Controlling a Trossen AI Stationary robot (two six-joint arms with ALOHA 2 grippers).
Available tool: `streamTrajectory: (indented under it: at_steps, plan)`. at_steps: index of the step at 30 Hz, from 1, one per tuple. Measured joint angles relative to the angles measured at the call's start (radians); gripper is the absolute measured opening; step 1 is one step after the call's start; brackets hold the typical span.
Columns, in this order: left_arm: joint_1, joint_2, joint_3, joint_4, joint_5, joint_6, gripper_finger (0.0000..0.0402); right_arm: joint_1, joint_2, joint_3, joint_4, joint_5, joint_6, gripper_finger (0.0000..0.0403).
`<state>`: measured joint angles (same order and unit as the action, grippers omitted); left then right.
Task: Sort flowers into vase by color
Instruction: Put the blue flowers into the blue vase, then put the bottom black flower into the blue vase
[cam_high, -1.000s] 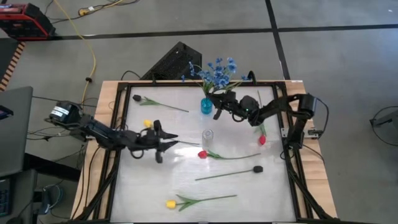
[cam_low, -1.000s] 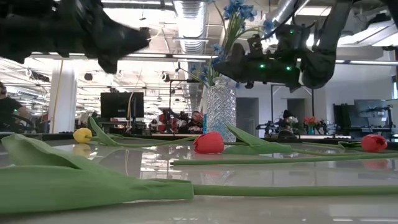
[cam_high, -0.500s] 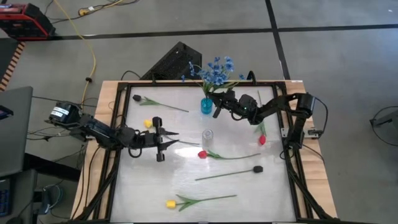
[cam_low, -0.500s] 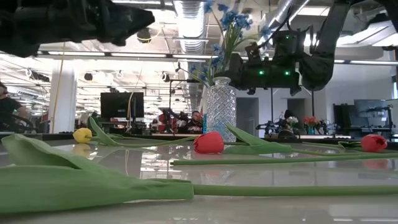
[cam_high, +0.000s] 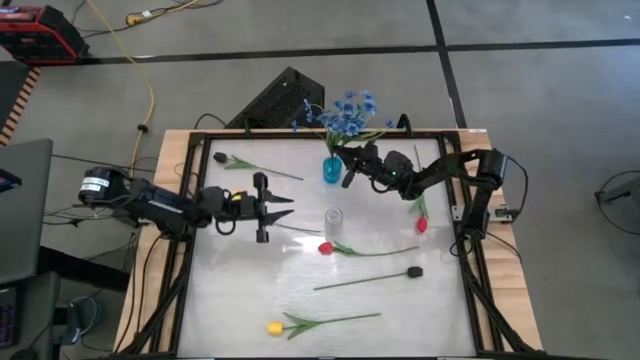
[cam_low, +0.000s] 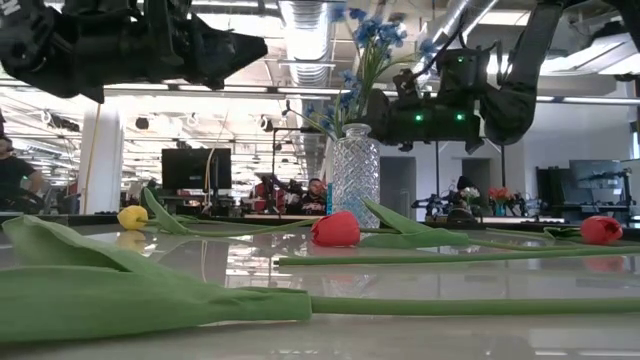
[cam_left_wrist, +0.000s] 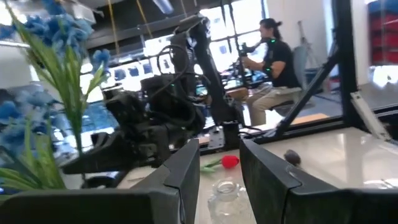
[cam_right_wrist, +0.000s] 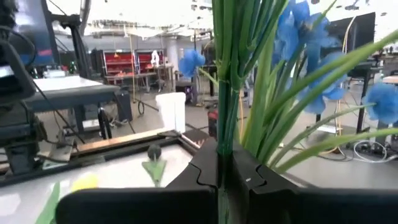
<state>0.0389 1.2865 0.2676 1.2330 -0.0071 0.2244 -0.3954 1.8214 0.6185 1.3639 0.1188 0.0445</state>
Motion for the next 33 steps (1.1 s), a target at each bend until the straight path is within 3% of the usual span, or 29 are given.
streamTrajectory:
  at_steps: [15, 30, 33]
  plan:
    - [0.034, 0.000, 0.000, -0.010, 0.039, -0.053, 0.0105, -0.006, 0.000, 0.038, -0.138, 0.003, 0.006, 0.0032]
    - [0.034, 0.000, 0.000, -0.019, 0.039, -0.050, 0.0105, -0.006, -0.003, 0.038, -0.222, -0.015, 0.000, 0.0139]
    - [0.034, 0.000, 0.000, -0.021, 0.039, -0.050, 0.0105, -0.006, -0.032, 0.047, -0.323, -0.016, -0.003, 0.0162]
